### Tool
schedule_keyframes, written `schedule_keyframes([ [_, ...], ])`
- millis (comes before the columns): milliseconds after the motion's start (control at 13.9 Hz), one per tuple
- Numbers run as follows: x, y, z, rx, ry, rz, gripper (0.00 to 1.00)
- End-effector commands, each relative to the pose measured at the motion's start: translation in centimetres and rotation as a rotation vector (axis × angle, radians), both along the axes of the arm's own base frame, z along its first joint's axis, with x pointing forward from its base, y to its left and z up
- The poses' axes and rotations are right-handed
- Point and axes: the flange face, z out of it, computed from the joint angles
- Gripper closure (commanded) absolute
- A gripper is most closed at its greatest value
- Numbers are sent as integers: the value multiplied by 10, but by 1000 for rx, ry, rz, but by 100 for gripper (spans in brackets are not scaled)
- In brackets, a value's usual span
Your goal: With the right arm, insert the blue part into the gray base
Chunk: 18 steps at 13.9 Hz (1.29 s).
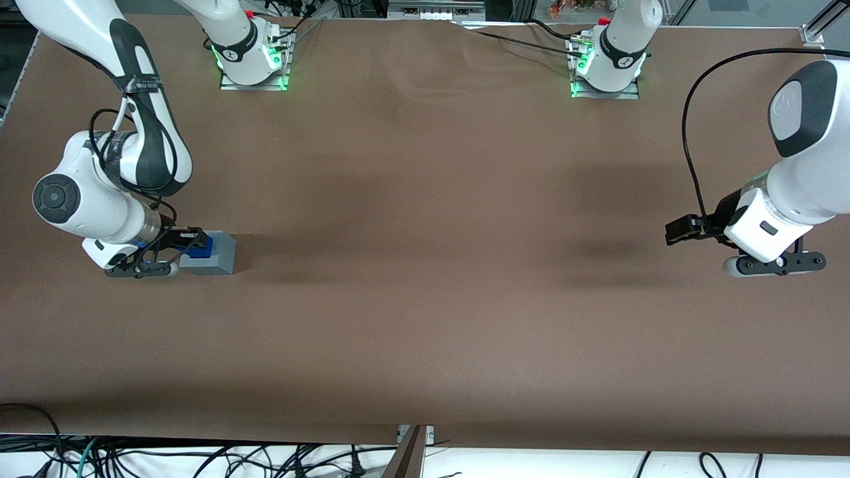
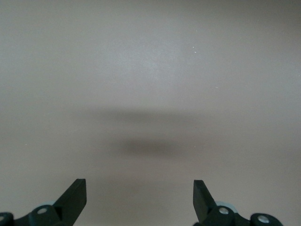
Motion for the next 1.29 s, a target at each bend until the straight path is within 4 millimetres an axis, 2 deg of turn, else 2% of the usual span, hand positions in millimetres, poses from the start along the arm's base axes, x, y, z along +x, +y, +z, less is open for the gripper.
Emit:
schedule_keyframes([
  [0,1,-1,-4,10,-4,11,83],
  [72,0,-1,-6,8,-6,12,22],
  [144,0,0,-4,9,-7,12,1],
  [360,-1,0,8,14,-21,12,0],
  [576,2,1,51,26,-87,8,0],
  [719,-5,-1,102,51,-123,-2,0],
  [1007,-8,-13,232,78,-63,-2,0],
  [1151,-10,-21,276,86,-62,-7,0],
  [1223,-10,-20,286,85,-75,2,0],
])
